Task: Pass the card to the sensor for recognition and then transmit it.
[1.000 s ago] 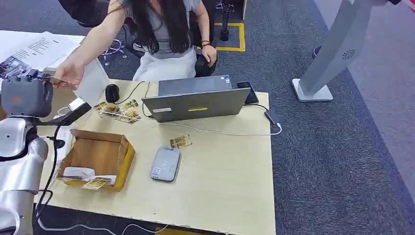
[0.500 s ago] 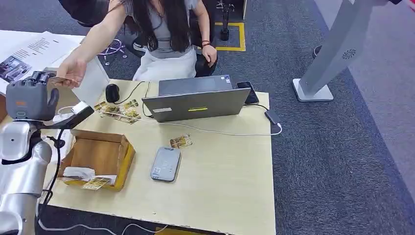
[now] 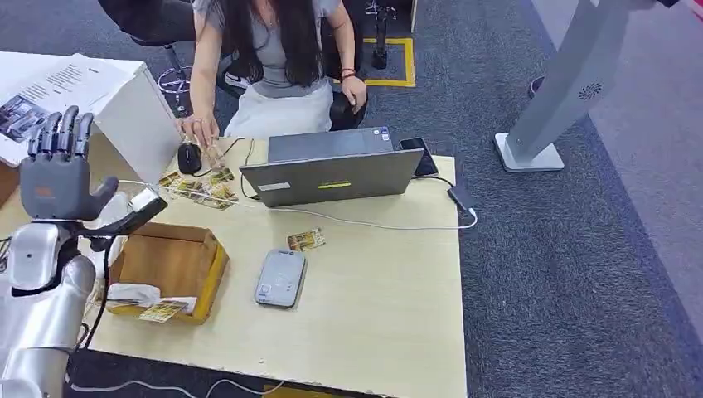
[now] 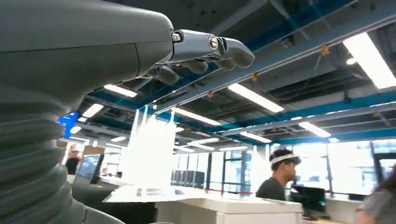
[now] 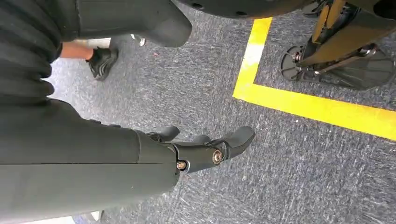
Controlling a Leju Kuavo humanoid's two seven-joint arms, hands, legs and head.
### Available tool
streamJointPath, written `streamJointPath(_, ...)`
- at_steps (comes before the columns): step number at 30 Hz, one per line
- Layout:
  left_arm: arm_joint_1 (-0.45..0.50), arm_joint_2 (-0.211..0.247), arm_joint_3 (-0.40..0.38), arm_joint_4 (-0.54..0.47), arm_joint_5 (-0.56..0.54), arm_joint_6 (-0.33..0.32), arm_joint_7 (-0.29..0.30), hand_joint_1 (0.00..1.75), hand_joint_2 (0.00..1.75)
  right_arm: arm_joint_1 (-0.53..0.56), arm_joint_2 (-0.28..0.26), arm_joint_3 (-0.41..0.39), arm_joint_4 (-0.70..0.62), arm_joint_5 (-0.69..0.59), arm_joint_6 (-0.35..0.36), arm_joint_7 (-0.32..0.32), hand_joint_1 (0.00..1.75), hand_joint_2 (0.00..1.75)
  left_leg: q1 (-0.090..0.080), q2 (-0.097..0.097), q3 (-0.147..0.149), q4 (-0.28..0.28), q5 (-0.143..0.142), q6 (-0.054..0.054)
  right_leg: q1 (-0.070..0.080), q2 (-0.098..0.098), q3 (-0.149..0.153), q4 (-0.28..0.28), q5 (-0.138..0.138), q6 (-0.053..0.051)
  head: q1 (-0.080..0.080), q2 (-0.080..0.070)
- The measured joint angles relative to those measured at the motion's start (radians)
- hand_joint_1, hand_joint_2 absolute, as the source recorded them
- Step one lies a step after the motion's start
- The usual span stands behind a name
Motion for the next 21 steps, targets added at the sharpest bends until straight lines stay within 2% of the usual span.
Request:
streamJointPath(3, 0.062, -0.018, -0.001, -0.068, 0.000, -0.001, 0.005, 0.00, 1.75, 0.002, 0.000, 0.000, 0.000, -0.006, -0.004, 0.000, 0.00, 1.75, 0.000, 0.000, -0.001, 0.000, 0.000, 0.000, 0.000, -0.001, -0.001, 0.000, 0.000, 0.000, 0.000, 0.000)
streamJointPath(8, 0.093, -0.028, -0.001, -0.129, -0.001, -0.005, 0.006, 0.00, 1.75, 0.003, 0.000, 0.000, 0.000, -0.006, -0.010, 0.000, 0.00, 1.75, 0.000, -0.001, -0.001, 0.000, 0.000, 0.000, 0.000, -0.001, -0.001, 0.000, 0.000, 0.000, 0.000, 0.000)
streamJointPath(21, 0.105, -0.030, -0.001, -0.145, 0.001, -0.005, 0.004, 0.00, 1.75, 0.003, 0.000, 0.000, 0.000, -0.008, -0.010, 0.000, 0.00, 1.75, 0.000, -0.001, -0.001, 0.000, 0.000, 0.000, 0.000, -0.001, 0.000, 0.000, 0.000, 0.000, 0.000, 0.000)
